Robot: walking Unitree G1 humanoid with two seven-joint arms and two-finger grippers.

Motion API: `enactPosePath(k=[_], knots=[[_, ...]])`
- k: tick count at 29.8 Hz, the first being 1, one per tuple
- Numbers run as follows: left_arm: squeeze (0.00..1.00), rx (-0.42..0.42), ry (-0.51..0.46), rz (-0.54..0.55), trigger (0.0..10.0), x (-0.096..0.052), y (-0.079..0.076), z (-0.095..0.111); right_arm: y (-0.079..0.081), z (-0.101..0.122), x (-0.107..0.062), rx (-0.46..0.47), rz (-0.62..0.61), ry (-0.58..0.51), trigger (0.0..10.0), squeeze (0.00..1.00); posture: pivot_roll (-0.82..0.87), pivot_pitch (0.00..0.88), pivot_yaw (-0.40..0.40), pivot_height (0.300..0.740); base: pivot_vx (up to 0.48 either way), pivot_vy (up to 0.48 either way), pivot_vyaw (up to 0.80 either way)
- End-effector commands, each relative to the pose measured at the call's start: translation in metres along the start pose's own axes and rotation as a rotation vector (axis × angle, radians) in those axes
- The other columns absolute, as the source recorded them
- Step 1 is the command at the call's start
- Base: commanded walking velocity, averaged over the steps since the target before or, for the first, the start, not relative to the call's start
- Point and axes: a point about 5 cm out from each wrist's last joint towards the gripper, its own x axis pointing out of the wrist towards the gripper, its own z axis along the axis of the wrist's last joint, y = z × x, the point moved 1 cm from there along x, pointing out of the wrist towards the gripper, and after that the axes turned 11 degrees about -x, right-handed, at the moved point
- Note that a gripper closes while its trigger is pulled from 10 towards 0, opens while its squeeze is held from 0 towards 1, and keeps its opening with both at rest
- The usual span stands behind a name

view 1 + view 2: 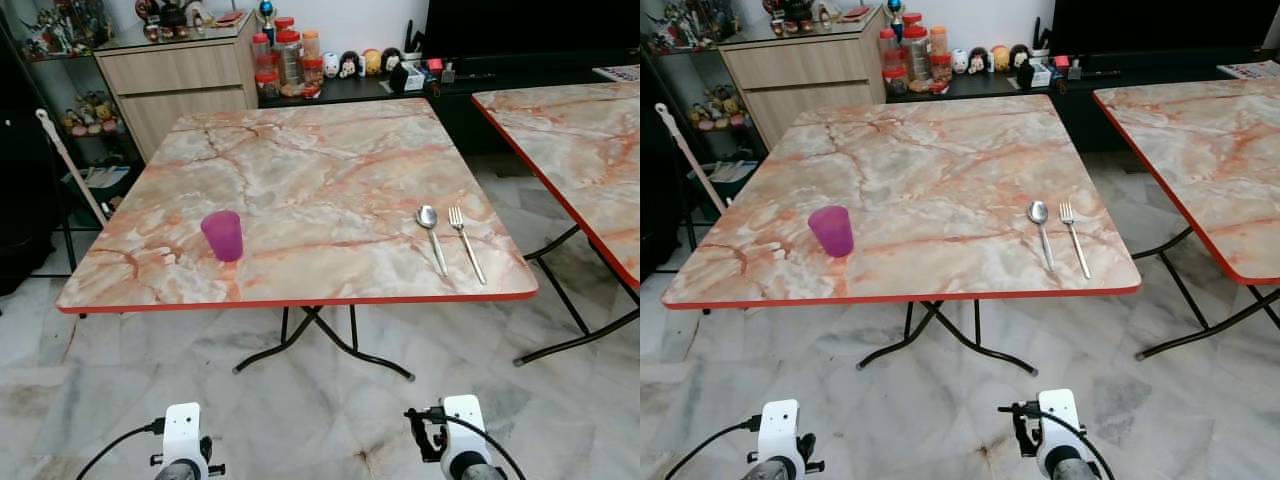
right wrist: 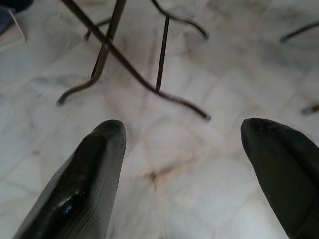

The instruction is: Setting the table

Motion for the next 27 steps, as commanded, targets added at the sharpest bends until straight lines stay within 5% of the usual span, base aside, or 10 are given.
enactPosePath(k=[1, 3, 10, 21, 27], knots=[[0.00, 0.006, 0.000, -0.002, 10.0, 0.000, 0.001, 0.000, 0.000, 0.012, 0.002, -0.046, -0.004, -0.079, 10.0, 0.00, 0.01, 0.000, 0.074, 0.728, 0.000, 0.000, 0.00], [0.00, 0.009, -0.003, -0.004, 10.0, 0.000, 0.000, 0.001, 0.004, 0.025, -0.001, -0.138, 0.016, -0.184, 10.0, 0.00, 0.01, 0.000, 0.076, 0.728, 0.000, 0.000, 0.00], [0.00, 0.026, -0.014, 0.001, 10.0, 0.000, 0.001, 0.003, 0.001, 0.057, -0.009, -0.174, 0.002, -0.396, 10.0, 0.00, -0.01, 0.000, 0.083, 0.728, 0.000, 0.000, 0.00], [0.00, 0.008, -0.042, -0.015, 10.0, 0.003, -0.007, 0.011, 0.003, 0.094, -0.010, -0.357, 0.014, -0.539, 10.0, 0.00, -0.03, 0.000, 0.062, 0.728, 0.000, 0.000, 0.00], [0.00, 0.029, -0.028, -0.031, 10.0, 0.003, -0.009, 0.008, 0.010, 0.104, -0.017, -0.355, 0.024, -0.592, 10.0, 0.00, -0.07, 0.000, 0.083, 0.728, 0.000, 0.000, 0.00]])
